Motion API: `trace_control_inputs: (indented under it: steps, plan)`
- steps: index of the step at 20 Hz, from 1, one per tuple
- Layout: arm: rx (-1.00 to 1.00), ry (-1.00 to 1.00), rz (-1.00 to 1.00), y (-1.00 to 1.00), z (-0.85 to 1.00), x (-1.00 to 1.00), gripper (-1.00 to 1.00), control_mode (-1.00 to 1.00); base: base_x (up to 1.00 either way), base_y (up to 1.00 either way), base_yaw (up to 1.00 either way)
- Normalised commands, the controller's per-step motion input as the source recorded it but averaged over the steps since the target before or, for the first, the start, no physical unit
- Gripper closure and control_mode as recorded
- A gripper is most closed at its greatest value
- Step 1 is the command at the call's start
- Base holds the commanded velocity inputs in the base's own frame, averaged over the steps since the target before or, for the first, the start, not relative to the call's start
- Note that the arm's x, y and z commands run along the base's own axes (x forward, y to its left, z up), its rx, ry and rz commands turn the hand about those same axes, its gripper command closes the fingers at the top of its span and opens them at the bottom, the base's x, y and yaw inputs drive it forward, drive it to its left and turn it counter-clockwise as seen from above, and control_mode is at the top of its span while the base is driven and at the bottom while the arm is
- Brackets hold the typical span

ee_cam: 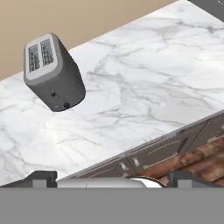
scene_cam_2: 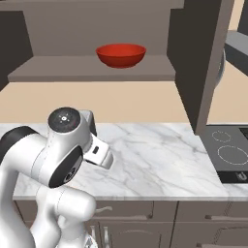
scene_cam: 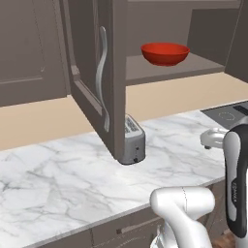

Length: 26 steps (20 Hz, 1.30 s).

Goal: Pick up the bowls from the cabinet and place each bowl in front of a stool on the dining counter.

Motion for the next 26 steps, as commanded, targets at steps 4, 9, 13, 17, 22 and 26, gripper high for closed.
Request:
trace_control_inputs:
  steps: [4, 9, 13, 17, 22, 26]
  plan:
    - [0.0, 0.0, 0.0, 0.0, 0.0, 0.0, -1.0, 1.0, 0.16, 0.01, 0.0]
    - [0.0, 0.0, 0.0, 0.0, 0.0, 0.0, -1.0, 1.0, 0.0, 0.0, 0.0]
    - [0.0, -0.04, 0.0, 0.0, 0.01, 0.01, -1.0, -1.0, 0.0, 0.0, 0.0]
    - [0.0, -0.17, 0.0, 0.0, 0.48, 0.05, -1.0, -1.0, 0.0, 0.0, 0.0]
    - [0.0, -0.17, -0.06, 0.0, 0.69, 0.1, -1.0, -1.0, 0.0, 0.0, 0.0]
    - [0.03, 0.0, -0.22, 0.0, 0.76, 0.34, -1.0, -1.0, 0.0, 0.0, 0.0]
